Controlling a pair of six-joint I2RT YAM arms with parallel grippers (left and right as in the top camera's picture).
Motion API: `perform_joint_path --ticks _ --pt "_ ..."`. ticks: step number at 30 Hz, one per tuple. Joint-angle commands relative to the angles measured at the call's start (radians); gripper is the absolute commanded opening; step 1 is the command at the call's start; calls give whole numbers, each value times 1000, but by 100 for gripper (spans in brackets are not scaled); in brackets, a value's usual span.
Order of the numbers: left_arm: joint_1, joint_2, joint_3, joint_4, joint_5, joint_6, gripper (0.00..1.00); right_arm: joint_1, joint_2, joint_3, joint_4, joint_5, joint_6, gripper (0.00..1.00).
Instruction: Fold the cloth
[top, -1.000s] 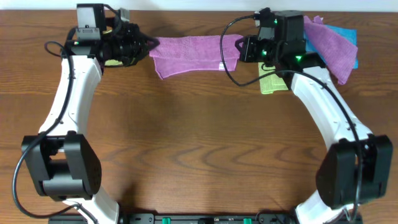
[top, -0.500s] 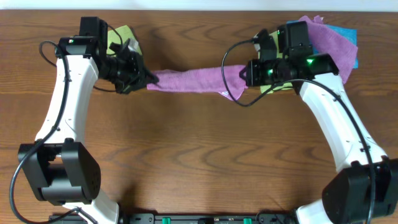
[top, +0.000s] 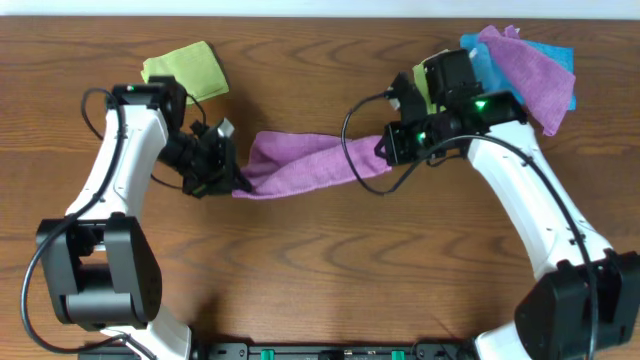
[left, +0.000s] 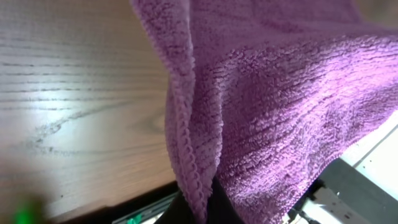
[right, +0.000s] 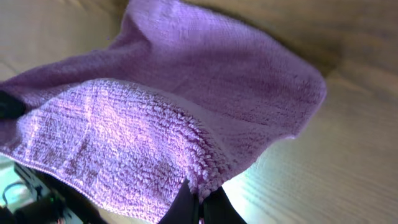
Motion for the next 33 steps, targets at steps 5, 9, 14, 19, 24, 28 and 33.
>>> perform_joint_path --ticks 5,9,14,19,24,28,33 --pt "1 -18 -146 70 -13 36 6 28 -36 -186 64 -33 0 1" --pt "-2 -18 -246 114 -13 37 6 28 -76 -296 116 -36 23 2" --pt "-6 -18 -377 180 -14 37 6 39 -113 -433 157 -36 51 1" --pt "-6 -18 -458 210 -14 37 6 69 -143 -546 180 -41 88 1" --pt "-6 -18 -509 233 -18 47 6 94 -175 -621 198 -40 111 2" --pt "-6 -18 -521 230 -17 60 6 93 -193 -656 198 -30 112 2" --pt "-6 -23 -527 207 -1 62 6 93 -220 -684 231 -21 115 2"
